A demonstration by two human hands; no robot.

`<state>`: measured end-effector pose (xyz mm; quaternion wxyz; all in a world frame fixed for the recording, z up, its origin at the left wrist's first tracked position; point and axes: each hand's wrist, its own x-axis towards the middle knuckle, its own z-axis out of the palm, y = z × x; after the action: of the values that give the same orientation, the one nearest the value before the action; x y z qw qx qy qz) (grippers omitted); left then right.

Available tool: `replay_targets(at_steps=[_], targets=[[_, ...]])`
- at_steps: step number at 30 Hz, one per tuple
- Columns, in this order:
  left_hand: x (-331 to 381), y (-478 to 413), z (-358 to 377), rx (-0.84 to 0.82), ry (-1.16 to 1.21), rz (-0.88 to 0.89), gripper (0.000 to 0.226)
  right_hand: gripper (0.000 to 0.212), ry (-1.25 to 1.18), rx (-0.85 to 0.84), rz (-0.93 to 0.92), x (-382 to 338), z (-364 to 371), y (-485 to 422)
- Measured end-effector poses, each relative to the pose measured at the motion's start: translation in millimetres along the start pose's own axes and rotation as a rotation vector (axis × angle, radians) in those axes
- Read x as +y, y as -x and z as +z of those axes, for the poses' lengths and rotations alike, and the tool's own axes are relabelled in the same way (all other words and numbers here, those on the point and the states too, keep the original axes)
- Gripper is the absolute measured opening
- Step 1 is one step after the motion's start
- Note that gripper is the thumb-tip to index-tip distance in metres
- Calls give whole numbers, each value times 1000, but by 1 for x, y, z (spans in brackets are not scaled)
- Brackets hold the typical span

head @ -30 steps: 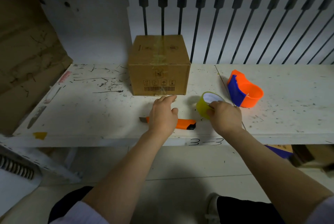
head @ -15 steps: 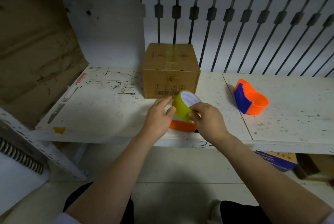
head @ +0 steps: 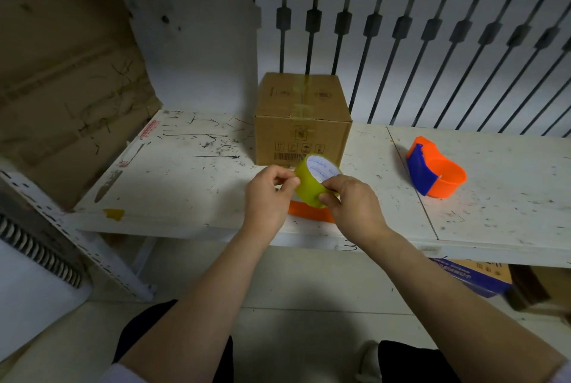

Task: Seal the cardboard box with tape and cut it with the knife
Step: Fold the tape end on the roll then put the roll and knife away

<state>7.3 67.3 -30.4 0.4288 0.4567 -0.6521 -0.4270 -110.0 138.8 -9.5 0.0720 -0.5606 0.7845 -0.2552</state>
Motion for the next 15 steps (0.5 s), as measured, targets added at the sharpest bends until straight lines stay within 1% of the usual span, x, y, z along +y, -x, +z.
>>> replay_targets(at_steps=[4, 8, 9, 11, 12, 13, 15], targets=[[1, 1, 0, -8, -4, -4, 3, 25, -23, -1, 15, 2, 3, 1], [3, 2, 0, -69, -3, -35, 6, 18, -86, -88, 68, 4, 6, 5], [4, 3, 0, -92, 1, -47, 9, 17, -111, -83, 93, 3, 6, 5], [7, 3, -1, -150, -9, -57, 11, 21, -160, 19, 136, 2, 6, 5], [10, 4, -1, -181, -45, -48, 9, 23, -207, 74, 143, 1, 5, 5], [12, 5, -1, -209, -94, -33, 8, 22, -278, 95, 143, -1, 4, 4], [16, 6, -3, -254, -168, 5, 9, 15, -460, 35, 139, -4, 2, 2]])
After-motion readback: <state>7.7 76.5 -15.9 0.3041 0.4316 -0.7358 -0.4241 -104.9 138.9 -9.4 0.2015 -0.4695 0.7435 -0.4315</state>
